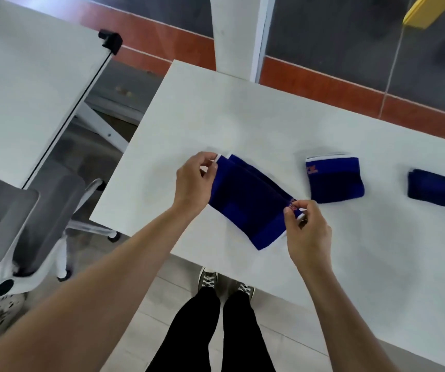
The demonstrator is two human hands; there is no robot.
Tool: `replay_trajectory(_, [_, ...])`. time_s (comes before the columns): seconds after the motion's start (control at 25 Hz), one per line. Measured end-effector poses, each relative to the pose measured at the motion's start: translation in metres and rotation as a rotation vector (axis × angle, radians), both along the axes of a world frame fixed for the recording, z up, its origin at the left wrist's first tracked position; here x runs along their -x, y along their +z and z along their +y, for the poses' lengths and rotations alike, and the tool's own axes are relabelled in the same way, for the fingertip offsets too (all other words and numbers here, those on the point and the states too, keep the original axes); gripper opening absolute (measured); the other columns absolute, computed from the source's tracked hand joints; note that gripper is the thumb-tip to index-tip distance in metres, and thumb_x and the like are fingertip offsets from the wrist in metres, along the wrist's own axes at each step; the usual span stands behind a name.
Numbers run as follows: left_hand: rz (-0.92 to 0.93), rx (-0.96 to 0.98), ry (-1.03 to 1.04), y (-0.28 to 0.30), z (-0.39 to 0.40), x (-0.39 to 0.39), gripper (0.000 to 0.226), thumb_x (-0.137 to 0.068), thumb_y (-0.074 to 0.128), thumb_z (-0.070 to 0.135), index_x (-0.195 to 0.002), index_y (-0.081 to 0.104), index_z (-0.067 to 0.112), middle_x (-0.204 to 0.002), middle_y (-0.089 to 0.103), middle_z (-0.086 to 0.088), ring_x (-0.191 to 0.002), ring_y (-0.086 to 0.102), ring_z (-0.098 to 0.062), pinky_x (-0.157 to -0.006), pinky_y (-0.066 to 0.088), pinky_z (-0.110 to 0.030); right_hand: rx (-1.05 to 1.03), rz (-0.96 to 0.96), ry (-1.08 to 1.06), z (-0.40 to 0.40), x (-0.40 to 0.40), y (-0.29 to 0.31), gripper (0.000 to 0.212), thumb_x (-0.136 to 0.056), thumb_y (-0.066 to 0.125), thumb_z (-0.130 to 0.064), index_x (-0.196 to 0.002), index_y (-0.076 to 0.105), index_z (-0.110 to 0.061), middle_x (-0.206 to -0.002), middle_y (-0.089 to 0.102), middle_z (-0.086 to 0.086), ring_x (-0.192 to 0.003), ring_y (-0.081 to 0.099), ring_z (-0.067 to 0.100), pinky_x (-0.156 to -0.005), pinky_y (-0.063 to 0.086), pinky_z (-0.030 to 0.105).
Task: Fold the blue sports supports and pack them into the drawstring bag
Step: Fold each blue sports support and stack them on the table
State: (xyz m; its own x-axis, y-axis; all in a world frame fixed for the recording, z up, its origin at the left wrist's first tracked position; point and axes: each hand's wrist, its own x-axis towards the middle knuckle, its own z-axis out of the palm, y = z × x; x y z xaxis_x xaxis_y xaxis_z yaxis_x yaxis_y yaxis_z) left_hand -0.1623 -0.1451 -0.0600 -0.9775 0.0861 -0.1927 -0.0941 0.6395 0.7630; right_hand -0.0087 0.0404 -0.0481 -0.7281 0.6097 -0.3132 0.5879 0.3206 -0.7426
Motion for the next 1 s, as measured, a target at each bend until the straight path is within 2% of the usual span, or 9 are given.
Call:
replay_trajectory(0.12, [-0.01,0.019,-0.051,-0.009,0.02,0.015,0.02,-0.1,0.058,0.024,-0.116,0.07,0.023,-0.102,0.068,0.008,-0.074,0.059,-0.008,-0.077,0.049,-0.024,-0.016,-0.03,-0.037,0.011,0.007,-0.01,0.005,-0.1,0.061,-0.029,-0.101,0.059,-0.024,-0.073,0.062,-0.004,-0.067,0.061,0.017,-0.064,0.056,0.041])
replay_trajectory(0.4, [-0.015,0.084,-0.097,-0.03,0.031,0.024,0.016,-0.1,0.058,0.027,-0.112,0.067,0.028,-0.102,0.068,0.006,-0.082,0.06,-0.014,-0.08,0.053,-0.033,-0.057,-0.067,0.001,0.019,0.011,-0.027,0.006,-0.1,0.059,-0.029,-0.102,0.057,-0.024,-0.073,0.062,-0.006,-0.067,0.061,0.016,-0.062,0.053,0.038])
replay_trajectory(0.6, [0.032,0.18,-0.097,-0.036,0.037,0.024,0.014,-0.102,0.054,0.025,-0.114,0.061,0.026,-0.106,0.064,0.005,-0.084,0.06,-0.016,-0.073,0.046,-0.032,-0.324,0.035,0.105,0.025,0.014,-0.041,0.008,-0.097,0.063,-0.021,-0.104,0.06,-0.017,-0.103,0.059,-0.002,-0.092,0.053,0.02,-0.083,0.047,0.036])
replay_trajectory(0.72, [0.067,0.245,-0.082,-0.039,0.041,0.024,0.015,-0.103,0.05,0.023,-0.115,0.057,0.021,-0.109,0.061,0.003,-0.085,0.056,-0.016,-0.072,0.04,-0.03,-0.345,0.021,0.15,0.03,0.019,-0.051,0.007,-0.098,0.061,-0.02,-0.103,0.059,-0.015,-0.099,0.063,0.002,-0.093,0.051,0.023,-0.083,0.049,0.042])
replay_trajectory(0.84, [0.095,0.273,-0.084,-0.042,0.044,0.025,0.015,-0.102,0.05,0.021,-0.115,0.056,0.017,-0.11,0.06,-0.001,-0.089,0.06,-0.022,-0.072,0.043,-0.034,-0.369,0.004,0.147,0.032,0.024,-0.057,0.01,-0.097,0.063,-0.02,-0.103,0.06,-0.013,-0.099,0.062,0.007,-0.093,0.051,0.027,-0.084,0.05,0.046])
replay_trajectory(0.92, [0.107,0.29,-0.076,-0.042,0.042,0.022,0.017,-0.099,0.055,0.02,-0.116,0.056,0.016,-0.115,0.057,-0.003,-0.098,0.058,-0.026,-0.076,0.047,-0.038,-0.456,-0.048,0.177,0.03,0.024,-0.059,0.014,-0.096,0.064,-0.022,-0.108,0.06,-0.014,-0.101,0.062,0.009,-0.095,0.053,0.03,-0.085,0.049,0.045])
replay_trajectory(1.0, [0.266,0.417,-0.121,-0.038,0.034,0.008,0.025,-0.094,0.06,0.013,-0.119,0.058,0.016,-0.12,0.057,-0.007,-0.102,0.055,-0.031,-0.083,0.047,-0.041,-0.576,-0.131,0.226,0.026,0.024,-0.058,0.022,-0.096,0.064,-0.025,-0.114,0.06,-0.013,-0.105,0.06,0.011,-0.097,0.056,0.031,-0.087,0.049,0.044])
